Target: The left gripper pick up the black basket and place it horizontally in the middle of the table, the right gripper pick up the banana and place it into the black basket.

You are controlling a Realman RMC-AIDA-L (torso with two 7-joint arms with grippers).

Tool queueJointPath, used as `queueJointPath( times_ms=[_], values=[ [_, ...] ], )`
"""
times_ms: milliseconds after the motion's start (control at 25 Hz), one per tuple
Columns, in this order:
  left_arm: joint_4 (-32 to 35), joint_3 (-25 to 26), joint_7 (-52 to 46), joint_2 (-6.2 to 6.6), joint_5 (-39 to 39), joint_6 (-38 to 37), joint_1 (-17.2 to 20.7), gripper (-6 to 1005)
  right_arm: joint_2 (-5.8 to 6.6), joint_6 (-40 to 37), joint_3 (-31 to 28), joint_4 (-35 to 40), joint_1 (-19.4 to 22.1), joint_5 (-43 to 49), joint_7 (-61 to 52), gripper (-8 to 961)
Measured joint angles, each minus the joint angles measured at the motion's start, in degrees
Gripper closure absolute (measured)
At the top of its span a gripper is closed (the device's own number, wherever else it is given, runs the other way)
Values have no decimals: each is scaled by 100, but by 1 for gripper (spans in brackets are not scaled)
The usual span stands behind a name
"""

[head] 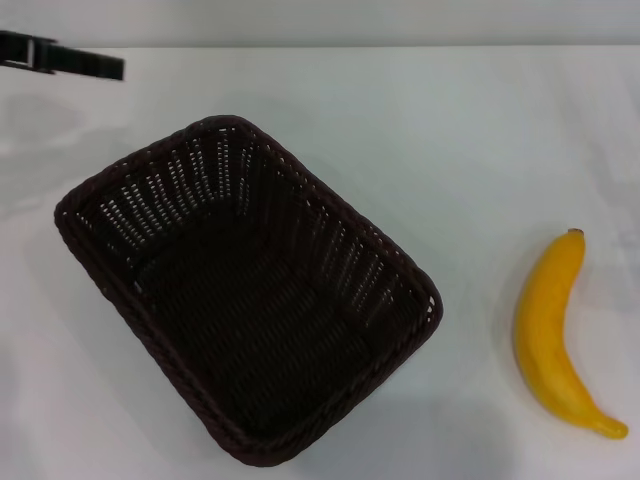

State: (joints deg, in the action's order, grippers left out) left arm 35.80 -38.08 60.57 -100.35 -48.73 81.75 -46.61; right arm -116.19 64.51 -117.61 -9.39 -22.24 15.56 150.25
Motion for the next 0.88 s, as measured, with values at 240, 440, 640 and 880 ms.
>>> queueJointPath(
  times_ms=[240, 440, 640, 880],
  values=[
    [-22, -90, -244, -155, 1311, 480, -722, 142, -3, 1, 11, 8, 18, -2, -84, 94],
    [-32, -113, -308, -474, 1978, 416, -958, 143, -1, 0, 10, 29, 24, -14, -166, 93],
    [-151, -238, -401, -814, 2524, 27, -1024, 144, 9, 1, -7, 35, 33, -44, -166, 93],
    [-290, -415, -436, -1005, 2561, -308, -1033, 145, 9, 1, -9, 35, 31, -45, -166, 93]
  ],
)
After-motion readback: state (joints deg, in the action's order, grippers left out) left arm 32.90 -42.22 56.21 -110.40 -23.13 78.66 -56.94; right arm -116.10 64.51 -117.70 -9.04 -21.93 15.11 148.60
